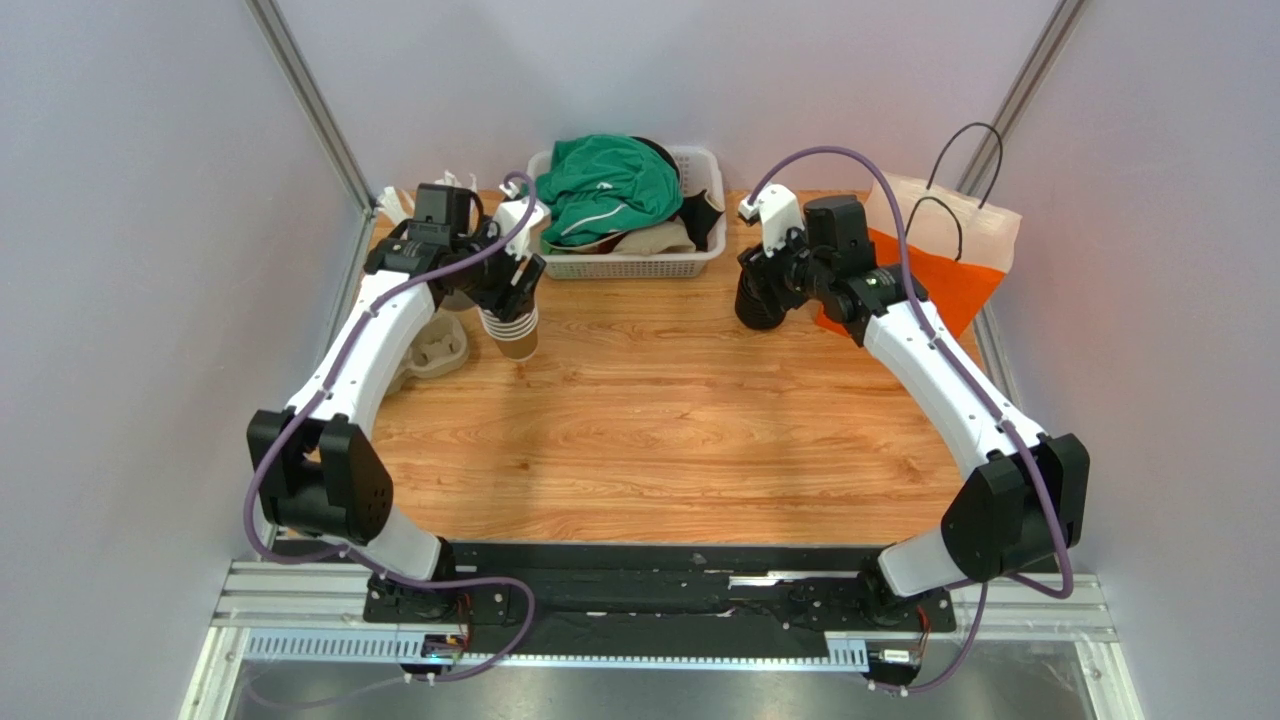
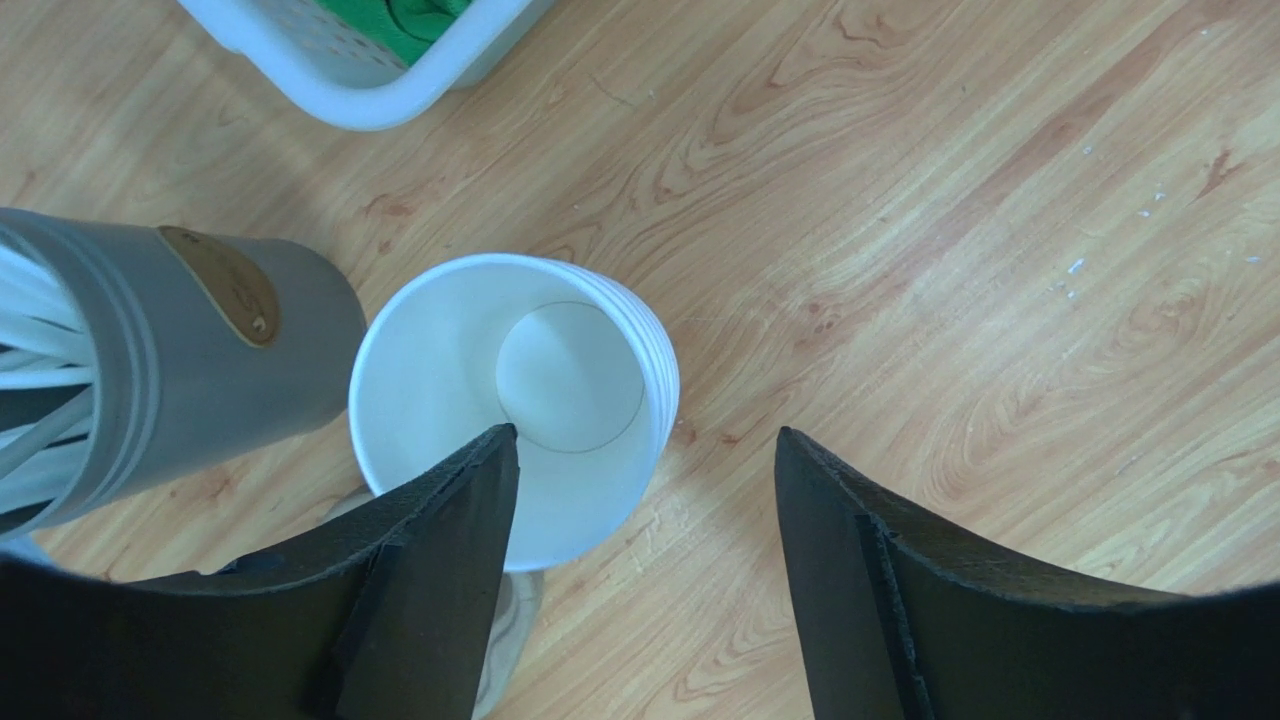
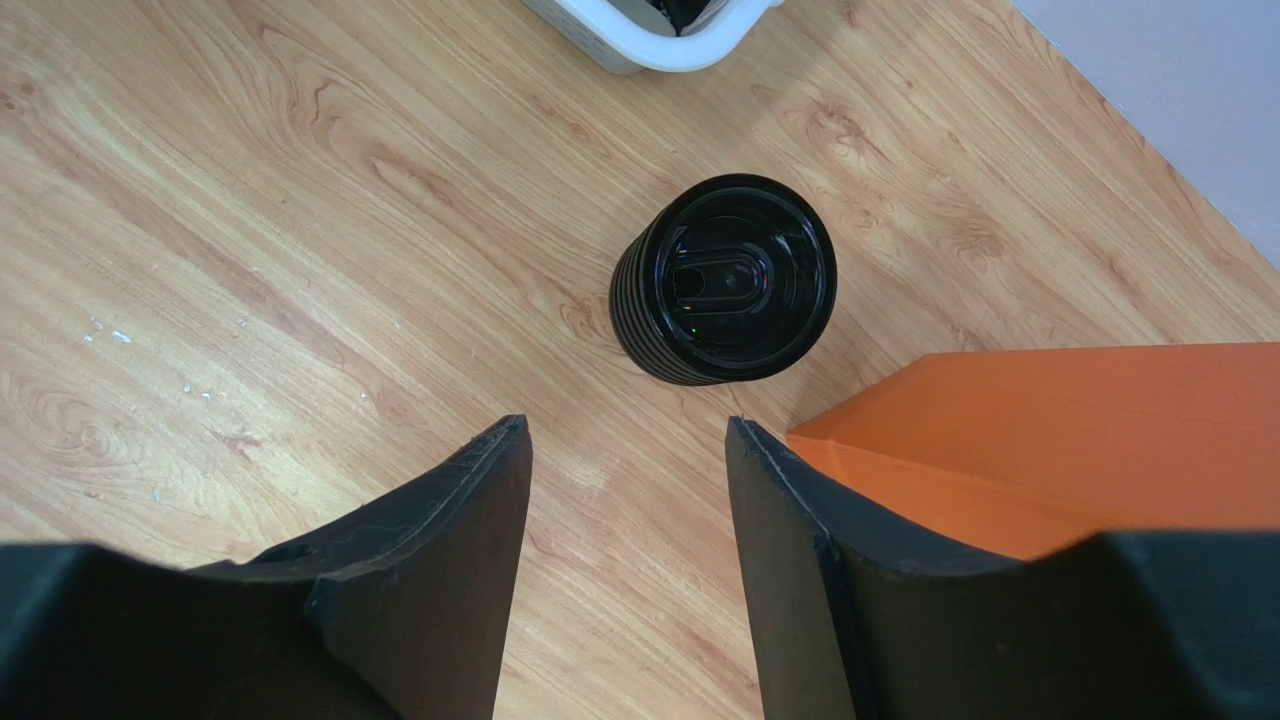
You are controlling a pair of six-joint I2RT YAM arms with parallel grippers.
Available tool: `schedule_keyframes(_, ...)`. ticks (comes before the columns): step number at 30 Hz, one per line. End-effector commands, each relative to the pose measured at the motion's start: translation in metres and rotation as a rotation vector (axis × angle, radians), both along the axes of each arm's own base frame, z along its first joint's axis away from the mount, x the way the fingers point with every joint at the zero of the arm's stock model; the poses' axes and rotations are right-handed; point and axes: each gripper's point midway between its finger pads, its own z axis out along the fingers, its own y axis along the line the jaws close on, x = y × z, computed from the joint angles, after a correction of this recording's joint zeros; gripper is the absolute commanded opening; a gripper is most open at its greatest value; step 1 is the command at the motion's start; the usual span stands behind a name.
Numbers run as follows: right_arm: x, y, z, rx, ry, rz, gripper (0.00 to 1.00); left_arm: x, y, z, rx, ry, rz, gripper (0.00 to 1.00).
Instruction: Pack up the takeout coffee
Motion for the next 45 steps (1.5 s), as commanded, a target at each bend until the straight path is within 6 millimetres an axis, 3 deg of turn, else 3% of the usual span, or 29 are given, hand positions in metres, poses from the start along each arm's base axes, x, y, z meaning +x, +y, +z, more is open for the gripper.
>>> schedule_keyframes(1, -0.004, 0.005, 0.020, 0.040, -0.053, 0.015, 0.55, 0.018, -0.001, -0.004, 0.016, -0.038, -0.031, 0.68)
schedule_keyframes(9, -0.002, 0.003, 0.016, 0.031, -0.047, 0.010, 0.54, 0.022, -0.002, -0.014, 0.024, 0.000, -0.039, 0.55)
schedule_keyframes(32, -0.001, 0.008, 0.004, 0.032, -0.018, 0.014, 0.50, 0.023, -0.001, -0.026, 0.034, 0.034, -0.039, 0.37)
schedule_keyframes(39, -0.001, 0.007, 0.003, 0.023, -0.020, 0.012, 0.50, 0.024, -0.001, -0.023, 0.035, 0.024, -0.035, 0.23)
schedule_keyframes(45, -0.001, 0.009, 0.003, 0.019, -0.023, 0.016, 0.50, 0.025, -0.001, -0.017, 0.028, 0.012, -0.030, 0.22)
